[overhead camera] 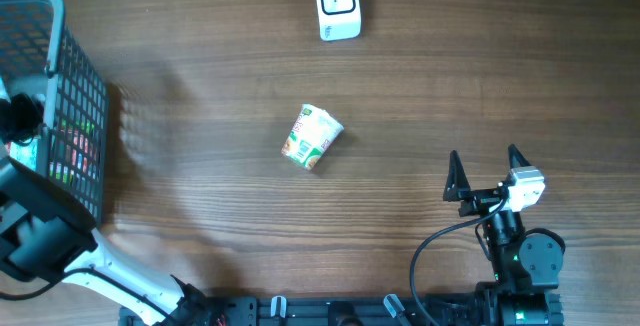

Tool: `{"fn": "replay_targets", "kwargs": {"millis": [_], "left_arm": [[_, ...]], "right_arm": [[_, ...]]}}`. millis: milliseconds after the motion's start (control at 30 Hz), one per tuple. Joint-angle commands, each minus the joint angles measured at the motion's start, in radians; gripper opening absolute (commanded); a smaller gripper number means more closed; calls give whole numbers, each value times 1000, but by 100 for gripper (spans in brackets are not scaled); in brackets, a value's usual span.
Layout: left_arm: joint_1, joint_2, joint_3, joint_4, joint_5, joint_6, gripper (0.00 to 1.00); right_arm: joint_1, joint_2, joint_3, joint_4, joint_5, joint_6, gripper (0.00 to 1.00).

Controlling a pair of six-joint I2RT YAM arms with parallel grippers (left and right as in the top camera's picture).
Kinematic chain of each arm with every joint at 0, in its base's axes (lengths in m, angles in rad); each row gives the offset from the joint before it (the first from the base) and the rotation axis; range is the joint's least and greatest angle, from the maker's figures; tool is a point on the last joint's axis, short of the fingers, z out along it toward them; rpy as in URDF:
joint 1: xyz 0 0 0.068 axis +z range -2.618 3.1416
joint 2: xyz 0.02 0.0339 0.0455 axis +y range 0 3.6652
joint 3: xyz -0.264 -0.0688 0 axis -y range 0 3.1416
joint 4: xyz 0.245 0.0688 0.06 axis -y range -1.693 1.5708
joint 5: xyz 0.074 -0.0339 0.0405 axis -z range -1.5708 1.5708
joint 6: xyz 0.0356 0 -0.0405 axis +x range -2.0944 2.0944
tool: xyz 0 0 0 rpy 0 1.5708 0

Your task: Scan the item barcode

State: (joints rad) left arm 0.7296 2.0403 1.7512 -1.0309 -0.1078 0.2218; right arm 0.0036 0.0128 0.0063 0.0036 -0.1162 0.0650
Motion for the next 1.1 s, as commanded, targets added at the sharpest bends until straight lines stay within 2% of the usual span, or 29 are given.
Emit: {"fn": "replay_targets", "kwargs": {"millis": [0,67,167,467,767,800,867,900,933,967,1067], "left_arm": [[3,10,-53,12,24,85,100],[3,10,-99,23,98,169,100],[3,10,-135,25,118,215,100],[6,10,-220,87,115,220,100],[6,11,-408,255,107,220,100],[6,11,-422,270,107,220,96],[6,11,-437,288,108,215,80],[6,11,-441,301,106,185,79],[8,11,-441,316,107,139,82],[11,11,-440,354,107,42,86],[15,10,-440,414,110,-101,89]], "right_arm": [[-1,-5,-1,5,-15,-10,99],[-1,-5,-1,5,-15,-10,100],[-1,-5,-1,5,-15,-10,100],[-1,-5,-1,5,-15,-10,100],[-1,-5,-1,5,-15,-10,100],[-1,-5,-1,5,-15,-10,100],[-1,-5,-1,5,-15,-10,100],[-1,-5,-1,5,-15,-10,100],[-1,-5,-1,5,-15,-10,100],[-1,-5,-1,5,-15,-10,100],[-1,-5,-1,5,-15,-10,100]]}}
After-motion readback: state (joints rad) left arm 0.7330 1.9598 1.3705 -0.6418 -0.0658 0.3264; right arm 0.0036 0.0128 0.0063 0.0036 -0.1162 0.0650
